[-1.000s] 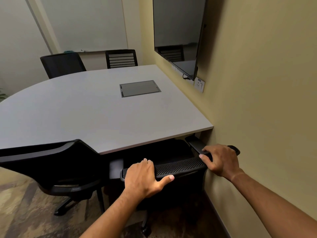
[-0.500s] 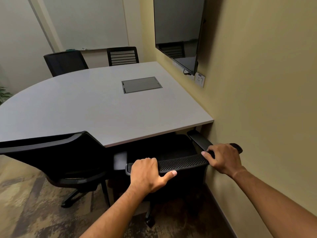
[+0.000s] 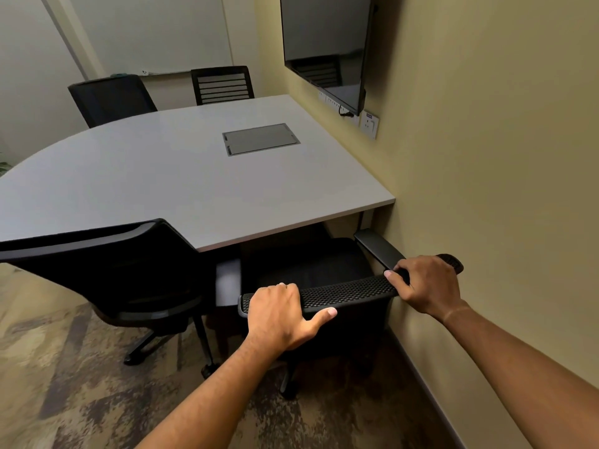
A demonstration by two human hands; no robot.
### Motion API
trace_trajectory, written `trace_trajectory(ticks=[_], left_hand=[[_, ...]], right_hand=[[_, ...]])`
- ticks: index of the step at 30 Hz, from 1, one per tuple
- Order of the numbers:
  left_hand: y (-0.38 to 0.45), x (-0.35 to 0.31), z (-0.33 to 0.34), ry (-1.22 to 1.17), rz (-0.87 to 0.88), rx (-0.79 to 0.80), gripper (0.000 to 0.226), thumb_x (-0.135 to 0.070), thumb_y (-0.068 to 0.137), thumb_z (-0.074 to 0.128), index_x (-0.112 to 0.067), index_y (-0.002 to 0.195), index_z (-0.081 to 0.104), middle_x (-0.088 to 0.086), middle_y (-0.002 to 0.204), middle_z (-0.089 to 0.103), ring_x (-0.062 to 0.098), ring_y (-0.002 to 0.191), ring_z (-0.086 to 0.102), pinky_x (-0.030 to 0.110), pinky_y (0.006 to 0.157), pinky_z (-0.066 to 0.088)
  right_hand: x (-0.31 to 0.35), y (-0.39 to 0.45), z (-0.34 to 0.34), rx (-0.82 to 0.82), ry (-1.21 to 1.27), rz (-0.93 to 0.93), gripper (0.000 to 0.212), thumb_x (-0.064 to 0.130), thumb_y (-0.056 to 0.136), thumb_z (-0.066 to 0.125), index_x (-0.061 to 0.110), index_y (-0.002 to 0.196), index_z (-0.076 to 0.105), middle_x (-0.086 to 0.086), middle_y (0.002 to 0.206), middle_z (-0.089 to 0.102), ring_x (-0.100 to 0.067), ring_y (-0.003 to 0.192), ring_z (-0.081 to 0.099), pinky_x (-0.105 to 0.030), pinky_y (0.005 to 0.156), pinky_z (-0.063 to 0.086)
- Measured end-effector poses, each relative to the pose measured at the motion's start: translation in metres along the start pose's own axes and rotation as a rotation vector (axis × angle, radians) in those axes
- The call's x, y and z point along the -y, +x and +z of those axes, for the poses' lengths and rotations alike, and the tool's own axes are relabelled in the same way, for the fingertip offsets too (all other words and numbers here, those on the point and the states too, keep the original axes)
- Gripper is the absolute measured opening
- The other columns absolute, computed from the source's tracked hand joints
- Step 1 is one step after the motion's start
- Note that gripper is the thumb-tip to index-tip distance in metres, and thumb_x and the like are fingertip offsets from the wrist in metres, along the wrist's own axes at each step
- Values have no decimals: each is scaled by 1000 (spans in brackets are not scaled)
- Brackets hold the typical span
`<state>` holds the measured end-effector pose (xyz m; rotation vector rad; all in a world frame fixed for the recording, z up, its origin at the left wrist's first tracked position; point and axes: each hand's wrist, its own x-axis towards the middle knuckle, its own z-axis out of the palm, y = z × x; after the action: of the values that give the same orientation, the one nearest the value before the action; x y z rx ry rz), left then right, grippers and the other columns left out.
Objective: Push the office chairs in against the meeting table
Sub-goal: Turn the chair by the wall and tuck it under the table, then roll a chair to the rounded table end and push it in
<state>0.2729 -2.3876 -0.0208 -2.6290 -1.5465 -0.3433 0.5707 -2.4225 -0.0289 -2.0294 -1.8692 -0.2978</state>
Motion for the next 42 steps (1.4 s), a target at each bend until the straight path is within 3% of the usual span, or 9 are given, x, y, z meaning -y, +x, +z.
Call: trace_trajectory(ticks=[10,21,23,25,26,28,33,37,42], left_hand=[[-53,4,-15,-24,59,10,91,-97,67,3,-17,63,46,0,62,49,19,56,47,33,53,29],[-93,18,-35,-71,157,49,89,-95,71,12,-13,60,46,4,59,46,22,53,44,35,54,31],[-97,22,-37,-88,182,55,90,-94,71,14,-12,67,49,5,66,49,23,60,45,37,60,37],[-99,34,-39,-122,214,62,97,-95,70,14,-8,83,56,9,82,56,25,76,53,42,79,47],[-100,44,-40,-138,232,77,106,-95,70,14,-4,100,60,14,98,61,29,92,57,45,94,46],[-103,69,-47,-148,248,100,123,-96,68,12,3,134,47,23,133,53,34,126,48,48,113,33],[-105,145,-69,-91,217,16,122,-93,72,12,2,148,29,22,146,41,33,135,37,46,117,27],[-103,203,-85,-66,129,16,123,-93,72,5,-1,153,14,21,160,21,32,149,18,44,123,15],[-102,263,-91,-36,18,-42,117,-88,76,9,-2,155,2,18,164,5,27,152,0,42,125,5]], right_hand=[[30,-61,-27,36,-24,75,54,62,82,37,21,71,70,0,63,64,-22,60,58,-36,58,49],[66,-108,-52,52,-117,129,51,59,83,35,25,72,71,4,59,63,-21,57,59,-32,53,41],[71,-112,-55,78,-115,146,50,59,84,36,26,75,72,5,62,65,-20,60,59,-33,56,41],[80,-109,-58,129,-98,196,45,58,89,44,25,87,74,3,74,70,-21,69,62,-34,65,43],[87,-105,-59,152,-87,216,41,55,90,50,23,98,74,-2,84,73,-24,77,65,-36,71,44],[109,-94,-58,135,-62,206,49,53,89,56,16,119,68,-10,104,73,-32,92,65,-41,81,44],[205,-51,-51,57,13,88,84,67,80,37,10,141,47,-17,135,57,-35,121,53,-47,98,40],[280,-17,-37,16,36,3,89,69,82,35,10,150,32,-18,151,40,-32,139,37,-47,110,31],[353,16,-19,5,84,-83,91,69,84,33,10,153,23,-17,157,29,-30,145,26,-46,115,24]])
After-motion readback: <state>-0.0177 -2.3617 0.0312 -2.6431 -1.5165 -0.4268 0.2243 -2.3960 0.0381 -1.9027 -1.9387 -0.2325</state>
